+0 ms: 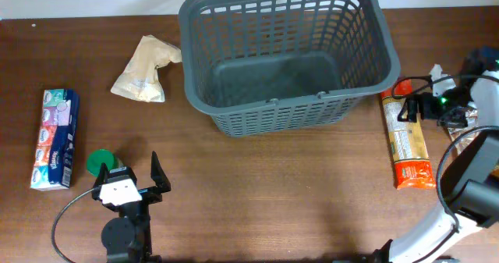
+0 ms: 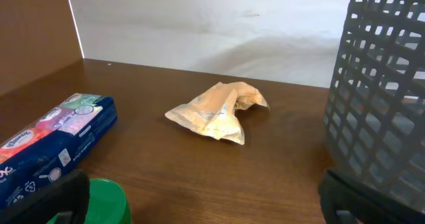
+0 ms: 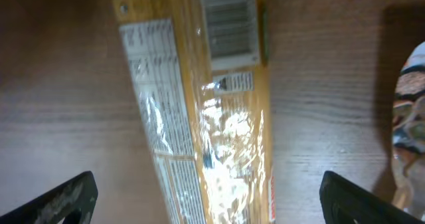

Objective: Pack container
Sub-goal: 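Move the right gripper down onto the spaghetti package and grasp it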

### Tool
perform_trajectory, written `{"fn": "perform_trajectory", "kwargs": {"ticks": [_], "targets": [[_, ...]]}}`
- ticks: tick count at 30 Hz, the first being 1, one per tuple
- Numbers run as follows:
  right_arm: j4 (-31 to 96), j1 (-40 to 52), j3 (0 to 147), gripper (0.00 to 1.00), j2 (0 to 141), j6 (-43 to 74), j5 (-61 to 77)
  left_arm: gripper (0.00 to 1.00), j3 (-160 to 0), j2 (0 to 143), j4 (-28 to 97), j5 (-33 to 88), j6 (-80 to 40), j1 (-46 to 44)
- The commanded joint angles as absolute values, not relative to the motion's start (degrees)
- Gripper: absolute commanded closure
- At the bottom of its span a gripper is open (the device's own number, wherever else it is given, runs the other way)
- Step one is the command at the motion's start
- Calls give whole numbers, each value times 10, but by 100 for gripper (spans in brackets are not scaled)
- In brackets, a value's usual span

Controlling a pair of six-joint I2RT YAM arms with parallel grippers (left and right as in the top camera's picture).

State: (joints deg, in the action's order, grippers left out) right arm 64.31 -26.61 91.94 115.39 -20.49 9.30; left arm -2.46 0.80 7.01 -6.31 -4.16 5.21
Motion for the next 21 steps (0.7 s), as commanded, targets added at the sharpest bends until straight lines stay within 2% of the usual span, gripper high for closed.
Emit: {"fn": "perform_trajectory", "kwargs": {"ticks": [1, 21], "targets": [[626, -243, 924, 1, 1158, -157, 30, 1, -19, 3, 69, -69, -47, 55], [535, -240, 814, 1, 1158, -132, 27, 1, -19, 3, 69, -69, -47, 55]]}}
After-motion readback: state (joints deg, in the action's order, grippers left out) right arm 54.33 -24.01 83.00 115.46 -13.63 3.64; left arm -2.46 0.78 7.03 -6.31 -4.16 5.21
